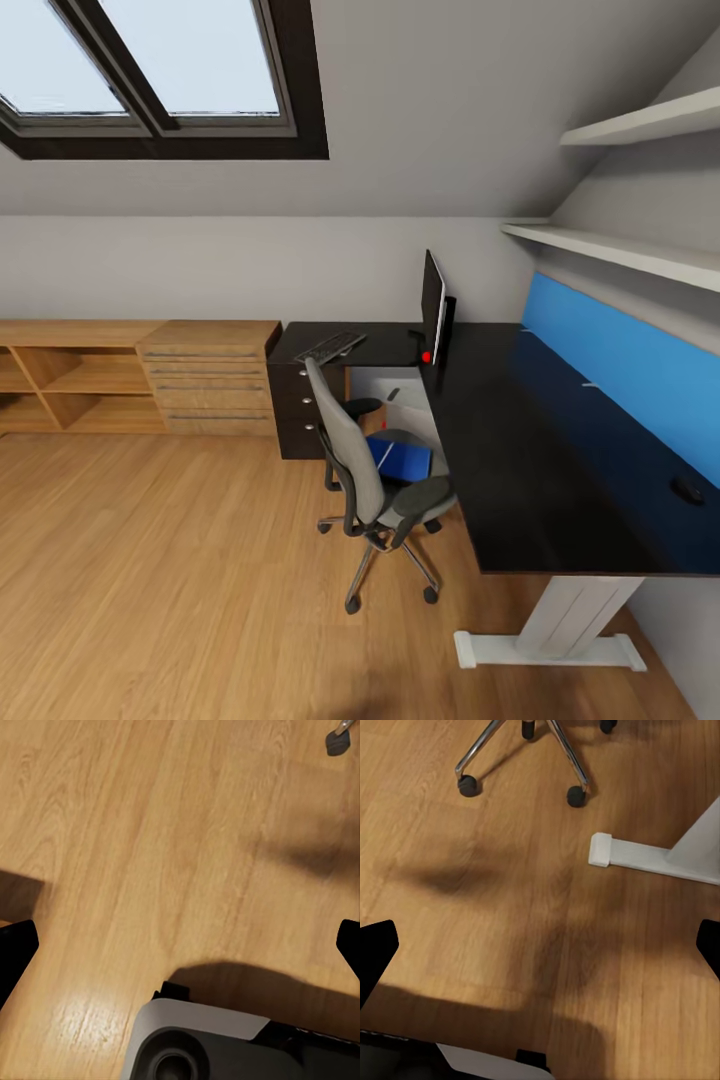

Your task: In the bedroom, organize the workspace by keeping the computer under the desk, ensuring the monitor is on the desk, placing the keyboard on the desk next to the monitor, placing the mouse on the desk next to the keyboard, moving the folder from the swivel chair onto the desk next to the mouse, stacking the notebook on top of the folder with the pen on top of the notebook, and positioning the swivel chair next to the desk.

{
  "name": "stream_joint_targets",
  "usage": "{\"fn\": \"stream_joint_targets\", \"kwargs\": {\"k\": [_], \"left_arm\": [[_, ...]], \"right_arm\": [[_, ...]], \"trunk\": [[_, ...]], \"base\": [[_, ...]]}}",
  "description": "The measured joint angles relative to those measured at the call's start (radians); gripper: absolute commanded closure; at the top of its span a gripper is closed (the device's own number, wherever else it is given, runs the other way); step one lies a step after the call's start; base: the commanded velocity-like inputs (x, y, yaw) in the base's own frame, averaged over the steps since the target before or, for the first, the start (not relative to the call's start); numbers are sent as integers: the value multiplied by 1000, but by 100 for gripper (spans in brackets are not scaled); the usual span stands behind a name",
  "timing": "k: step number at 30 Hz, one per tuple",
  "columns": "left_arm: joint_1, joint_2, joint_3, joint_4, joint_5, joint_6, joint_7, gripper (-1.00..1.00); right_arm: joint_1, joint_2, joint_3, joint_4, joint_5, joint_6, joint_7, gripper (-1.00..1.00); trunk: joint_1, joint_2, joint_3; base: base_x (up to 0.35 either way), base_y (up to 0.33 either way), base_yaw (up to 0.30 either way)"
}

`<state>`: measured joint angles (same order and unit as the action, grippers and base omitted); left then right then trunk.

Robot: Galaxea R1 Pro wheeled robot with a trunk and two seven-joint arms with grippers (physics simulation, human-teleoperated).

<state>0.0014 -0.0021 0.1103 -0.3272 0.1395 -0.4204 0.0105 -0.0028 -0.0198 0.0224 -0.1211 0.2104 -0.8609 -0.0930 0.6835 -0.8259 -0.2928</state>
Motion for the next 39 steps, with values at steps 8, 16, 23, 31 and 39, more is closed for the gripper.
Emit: {"fn": "stream_joint_targets", "kwargs": {"k": [8,16,23,31,39], "left_arm": [[0,2,2,-1,0,5,1,-100],[0,4,4,-2,-2,56,1,-100],[-1,14,7,-2,-2,105,6,-100],[-1,20,8,-2,0,110,88,-100],[-1,15,8,-2,-1,106,97,-100]], "right_arm": [[0,0,0,0,0,0,0,-100],[0,0,0,0,0,0,0,-100],[0,0,0,0,0,0,-1,-100],[0,0,0,0,0,0,-1,-100],[0,0,0,0,0,0,-1,-100]], "trunk": [[31,-56,-25],[61,-112,-50],[88,-161,-72],[119,-217,-97],[150,-273,-122]], "base": [[0,0,0],[0,0,0],[0,0,0],[0,0,0],[0,0,0]]}}
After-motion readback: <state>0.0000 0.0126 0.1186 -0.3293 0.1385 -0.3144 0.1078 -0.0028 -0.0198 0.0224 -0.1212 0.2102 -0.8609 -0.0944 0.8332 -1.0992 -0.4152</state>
